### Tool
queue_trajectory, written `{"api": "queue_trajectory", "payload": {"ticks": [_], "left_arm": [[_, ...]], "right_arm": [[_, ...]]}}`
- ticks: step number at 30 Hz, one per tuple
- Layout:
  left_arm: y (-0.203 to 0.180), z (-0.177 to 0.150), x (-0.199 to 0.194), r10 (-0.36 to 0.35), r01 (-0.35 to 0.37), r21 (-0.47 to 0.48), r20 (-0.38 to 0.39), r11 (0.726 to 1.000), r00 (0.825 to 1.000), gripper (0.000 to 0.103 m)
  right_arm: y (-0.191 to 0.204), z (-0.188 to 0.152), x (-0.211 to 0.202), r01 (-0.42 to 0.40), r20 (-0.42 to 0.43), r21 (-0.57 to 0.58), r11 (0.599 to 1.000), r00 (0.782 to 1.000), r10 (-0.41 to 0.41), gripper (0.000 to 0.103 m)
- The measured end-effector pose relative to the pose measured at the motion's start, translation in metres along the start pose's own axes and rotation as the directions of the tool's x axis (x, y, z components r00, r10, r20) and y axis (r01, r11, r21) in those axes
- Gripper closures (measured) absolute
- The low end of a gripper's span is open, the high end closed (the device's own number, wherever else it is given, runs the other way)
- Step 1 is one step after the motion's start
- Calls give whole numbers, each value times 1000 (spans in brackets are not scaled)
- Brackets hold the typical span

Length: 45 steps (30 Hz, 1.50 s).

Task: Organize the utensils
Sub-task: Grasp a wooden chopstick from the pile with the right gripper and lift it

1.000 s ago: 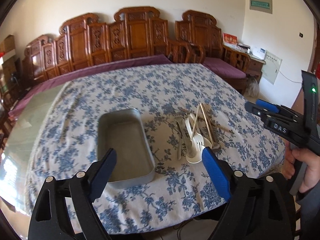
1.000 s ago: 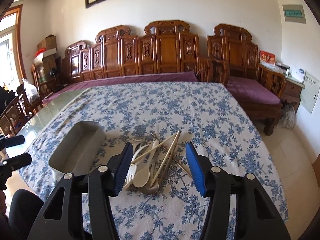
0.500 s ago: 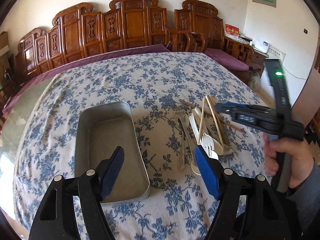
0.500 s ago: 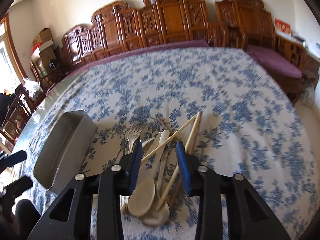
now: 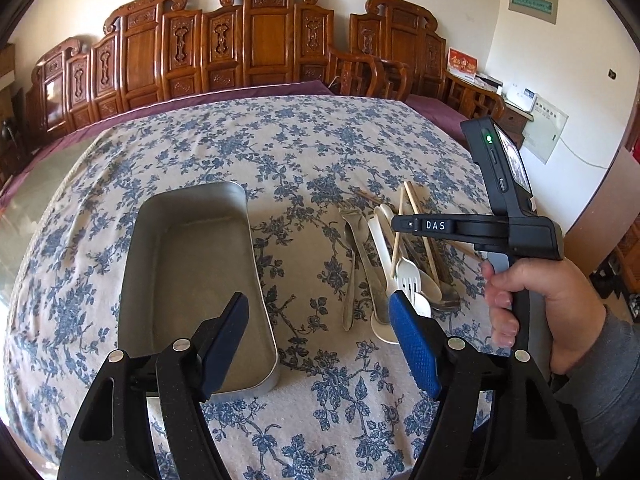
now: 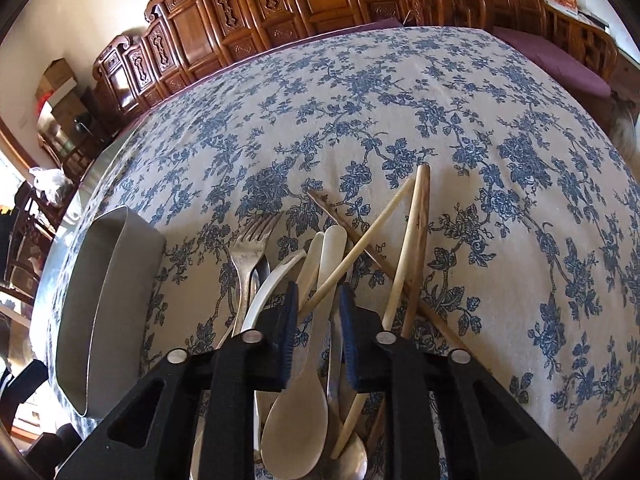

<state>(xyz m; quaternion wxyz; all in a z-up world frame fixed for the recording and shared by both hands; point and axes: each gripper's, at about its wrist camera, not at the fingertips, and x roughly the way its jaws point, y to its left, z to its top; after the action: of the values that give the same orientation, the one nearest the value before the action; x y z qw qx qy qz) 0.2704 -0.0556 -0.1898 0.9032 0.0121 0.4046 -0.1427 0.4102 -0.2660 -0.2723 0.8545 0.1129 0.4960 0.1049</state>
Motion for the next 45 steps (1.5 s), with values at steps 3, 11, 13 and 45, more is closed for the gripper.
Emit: {"api": "queue_trajectory", "payload": {"ticks": [3,11,13,45], "left_arm": [[-2,1,0,-3,3,4,2,1000,1000,34],[-8,-1,0,-8,8,11,-5,1000,1000,34],[-9,-2,-2,-8,8,11,-1,1000,1000,34],[-20,9,25,28,-27,37,-35,999,999,34]], "right_arm": [[-3,-1,-3,-4,-14,1,1000,1000,4,94],[-11,3,-3,-10,-38,77,997,999,12,94],[-11,6,-3,-3,-28,84,996,1000,6,94],[-31,25,-48,-85,21,55,995,996,83,96]]}}
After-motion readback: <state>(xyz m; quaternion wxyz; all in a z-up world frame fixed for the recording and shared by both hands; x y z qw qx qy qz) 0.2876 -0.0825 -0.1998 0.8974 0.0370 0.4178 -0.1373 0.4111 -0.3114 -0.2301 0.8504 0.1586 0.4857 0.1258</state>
